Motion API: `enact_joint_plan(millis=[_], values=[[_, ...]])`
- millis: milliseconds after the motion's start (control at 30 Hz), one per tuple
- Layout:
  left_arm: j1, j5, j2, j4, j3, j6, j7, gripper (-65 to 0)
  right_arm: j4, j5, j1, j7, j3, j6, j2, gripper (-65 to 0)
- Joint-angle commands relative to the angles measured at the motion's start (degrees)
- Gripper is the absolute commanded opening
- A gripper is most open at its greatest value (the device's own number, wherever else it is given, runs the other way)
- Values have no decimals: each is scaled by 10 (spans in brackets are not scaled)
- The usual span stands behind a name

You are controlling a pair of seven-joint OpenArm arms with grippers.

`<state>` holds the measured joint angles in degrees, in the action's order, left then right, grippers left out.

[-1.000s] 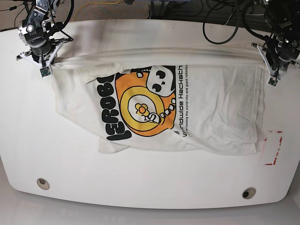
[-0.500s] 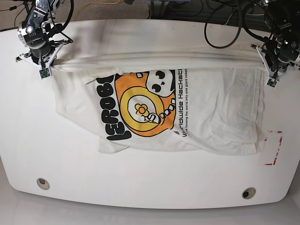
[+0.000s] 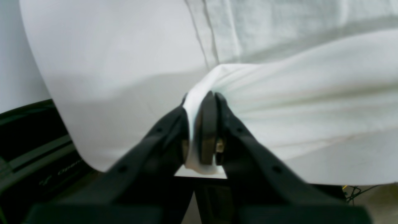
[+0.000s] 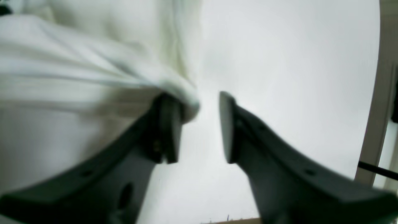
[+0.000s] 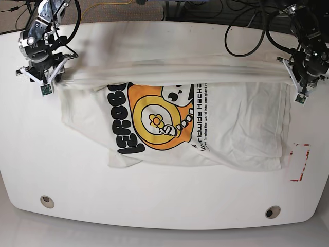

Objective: Layout the t-shirt on the table in an organized manner, then fold the t-shirt properly
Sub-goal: 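Lay the shirt flat, print up, and open both grippers, then reposition both open grippers along the shirt's collar edge and pinch it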

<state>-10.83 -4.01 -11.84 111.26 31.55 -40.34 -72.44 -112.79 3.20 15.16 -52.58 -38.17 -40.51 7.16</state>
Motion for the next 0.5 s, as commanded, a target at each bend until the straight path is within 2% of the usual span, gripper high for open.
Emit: enact_joint_plan(millis=[0,100,267,467], values=[[16,7,-10,8,3,3,2,-506,1,4,-12,7,-4,5,8,-350],[30,7,-9,7,3,3,2,-413,7,4,-24,7,-4,5,8,-292],[50,7,-9,7,-2,3,1,-297,6,4,-27,7,-4,5,10,-225],[85,7,-10,7,-10,3,0,-281,5,5,-34,7,-5,5,20,-198]])
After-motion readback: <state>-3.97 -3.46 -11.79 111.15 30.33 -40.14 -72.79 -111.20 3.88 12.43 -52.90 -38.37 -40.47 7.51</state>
